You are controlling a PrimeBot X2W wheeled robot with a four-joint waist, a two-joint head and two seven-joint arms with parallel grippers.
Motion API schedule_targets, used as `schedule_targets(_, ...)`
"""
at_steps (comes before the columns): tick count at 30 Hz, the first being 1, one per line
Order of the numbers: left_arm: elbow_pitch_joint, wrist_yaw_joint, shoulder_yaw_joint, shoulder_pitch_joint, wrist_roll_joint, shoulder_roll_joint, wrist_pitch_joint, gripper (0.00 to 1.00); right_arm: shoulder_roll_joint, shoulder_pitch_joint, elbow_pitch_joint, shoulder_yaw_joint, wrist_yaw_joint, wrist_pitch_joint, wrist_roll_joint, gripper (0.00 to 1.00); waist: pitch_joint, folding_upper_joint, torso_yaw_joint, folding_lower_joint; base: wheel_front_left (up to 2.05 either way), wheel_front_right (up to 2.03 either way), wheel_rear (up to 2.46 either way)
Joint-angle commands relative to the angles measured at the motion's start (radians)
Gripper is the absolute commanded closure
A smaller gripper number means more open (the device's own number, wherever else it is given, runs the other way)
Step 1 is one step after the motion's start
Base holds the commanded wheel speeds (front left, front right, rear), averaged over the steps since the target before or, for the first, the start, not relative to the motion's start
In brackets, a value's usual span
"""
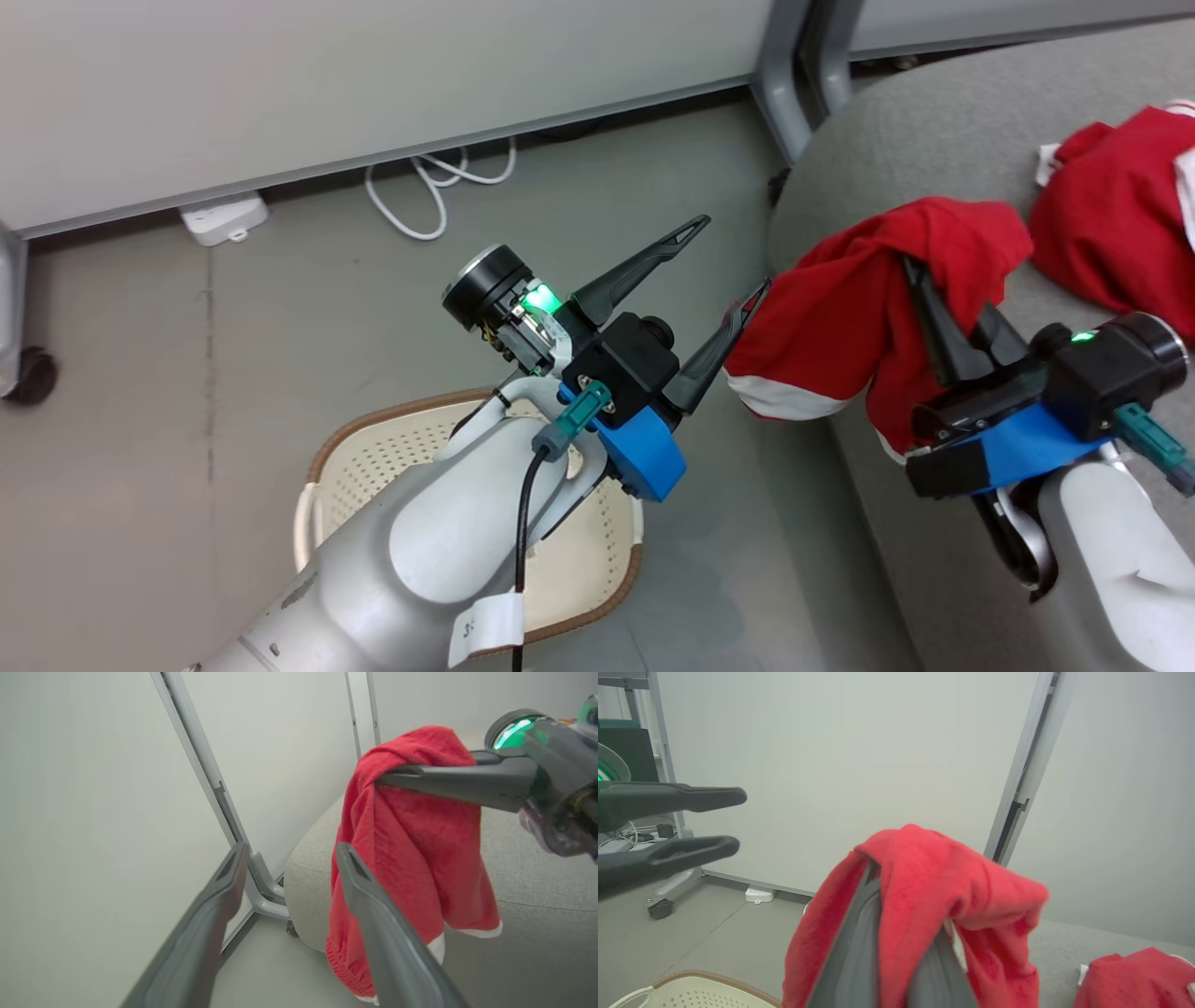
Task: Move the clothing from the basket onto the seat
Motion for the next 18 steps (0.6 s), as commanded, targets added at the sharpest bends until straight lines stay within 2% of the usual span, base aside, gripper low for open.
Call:
schedule_targets(1, 0.006, -0.002, -0.005, 0.008, 0.001, 0.002, -0.002, 0.0, 0.006, 0.018, -0.01, -0.023, 0.0, -0.004, -0.007, 1.0, 0.021, 0.0, -0.048, -0.0001, 0.0, 0.0, 0.0)
schedule_targets(7, 0.018, -0.011, -0.032, 0.005, 0.003, 0.0, 0.004, 0.0, 0.025, 0.046, -0.036, -0.111, 0.0, -0.004, -0.015, 1.0, 0.048, 0.0, -0.131, -0.0001, 0.0, 0.0, 0.0)
schedule_targets(18, 0.022, -0.026, -0.073, -0.003, 0.008, -0.001, 0.018, 0.0, 0.065, 0.108, -0.062, -0.208, 0.0, -0.004, -0.023, 1.0, 0.091, 0.0, -0.233, -0.0001, 0.0, 0.0, 0.0)
